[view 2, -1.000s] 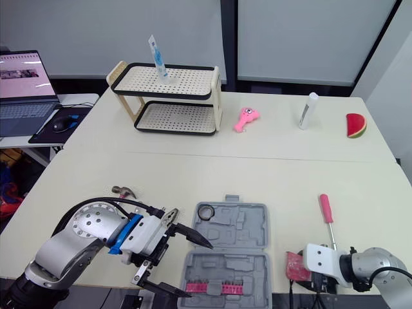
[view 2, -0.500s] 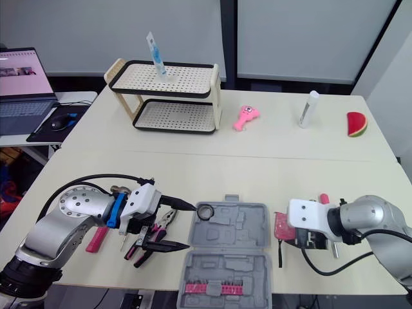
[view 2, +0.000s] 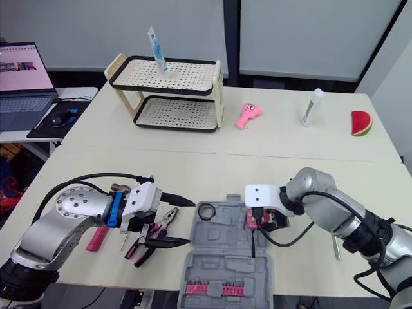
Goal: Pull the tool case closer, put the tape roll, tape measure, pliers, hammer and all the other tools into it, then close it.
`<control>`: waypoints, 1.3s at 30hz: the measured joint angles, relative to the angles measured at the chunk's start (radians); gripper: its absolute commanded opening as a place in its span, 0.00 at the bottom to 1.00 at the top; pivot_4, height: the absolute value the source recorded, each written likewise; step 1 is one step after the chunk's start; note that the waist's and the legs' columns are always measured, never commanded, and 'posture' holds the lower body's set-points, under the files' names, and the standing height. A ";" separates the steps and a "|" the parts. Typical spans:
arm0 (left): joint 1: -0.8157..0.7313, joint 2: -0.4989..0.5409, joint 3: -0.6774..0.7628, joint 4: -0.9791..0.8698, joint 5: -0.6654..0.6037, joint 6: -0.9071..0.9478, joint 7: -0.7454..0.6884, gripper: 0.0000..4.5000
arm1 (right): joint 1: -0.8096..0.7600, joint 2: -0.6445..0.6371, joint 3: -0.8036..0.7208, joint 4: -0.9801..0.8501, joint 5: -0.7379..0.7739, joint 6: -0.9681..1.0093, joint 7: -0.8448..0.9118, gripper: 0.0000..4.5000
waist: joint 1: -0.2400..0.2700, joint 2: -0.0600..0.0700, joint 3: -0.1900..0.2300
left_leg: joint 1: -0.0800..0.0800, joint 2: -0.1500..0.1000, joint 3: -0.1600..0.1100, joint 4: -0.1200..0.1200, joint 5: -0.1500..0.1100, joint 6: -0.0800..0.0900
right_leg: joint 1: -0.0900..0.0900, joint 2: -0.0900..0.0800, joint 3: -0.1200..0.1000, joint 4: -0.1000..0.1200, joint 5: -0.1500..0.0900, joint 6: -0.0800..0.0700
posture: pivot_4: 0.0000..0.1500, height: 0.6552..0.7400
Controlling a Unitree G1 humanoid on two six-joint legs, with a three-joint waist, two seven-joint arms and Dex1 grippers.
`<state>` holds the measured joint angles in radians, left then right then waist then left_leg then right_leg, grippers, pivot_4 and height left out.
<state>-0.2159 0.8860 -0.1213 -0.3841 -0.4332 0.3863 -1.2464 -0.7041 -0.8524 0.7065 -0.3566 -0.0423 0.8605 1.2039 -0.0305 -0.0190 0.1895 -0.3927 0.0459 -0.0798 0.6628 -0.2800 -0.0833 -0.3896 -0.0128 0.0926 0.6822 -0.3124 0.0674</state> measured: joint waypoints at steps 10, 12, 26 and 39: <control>0.003 -0.010 -0.022 -0.011 0.021 -0.003 0.020 1.00 | -0.030 0.069 0.066 0.124 -0.069 -0.067 0.020 0.71 | -0.003 0.000 0.000 | 0.001 0.000 0.000 0.000 0.000 0.000 | 0.000 0.000 0.000 0.002 0.000 0.000 | 1.00 0.94; 0.006 -0.010 -0.023 -0.010 0.024 -0.007 0.018 1.00 | -0.034 0.076 0.072 0.141 -0.088 -0.082 0.022 0.71 | -0.003 0.000 0.000 | 0.001 0.000 0.000 0.000 0.000 0.000 | 0.000 0.000 0.000 0.001 0.000 0.000 | 1.00 0.94; 0.025 -0.018 -0.029 -0.006 0.043 -0.028 0.015 1.00 | -0.055 0.127 0.072 0.191 -0.142 -0.115 0.043 0.79 | -0.003 0.000 0.000 | 0.001 0.000 0.000 0.001 0.000 0.000 | 0.000 0.000 0.000 0.002 0.000 0.000 | 1.00 0.94; 0.047 -0.022 -0.028 -0.006 0.040 -0.030 0.014 1.00 | -0.050 0.102 -0.044 0.101 -0.108 -0.132 0.062 1.00 | -0.003 0.000 0.000 | 0.001 0.000 0.000 0.001 0.000 0.000 | 0.000 0.000 0.000 0.004 0.000 0.000 | 1.00 0.94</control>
<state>-0.1692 0.8640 -0.1495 -0.3904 -0.3930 0.3561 -1.2322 -0.7543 -0.7503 0.6625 -0.2561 -0.1503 0.7286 1.2658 -0.0332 -0.0187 0.1894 -0.3917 0.0461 -0.0802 0.6639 -0.2798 -0.0833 -0.3894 -0.0125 0.0923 0.6860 -0.3123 0.0672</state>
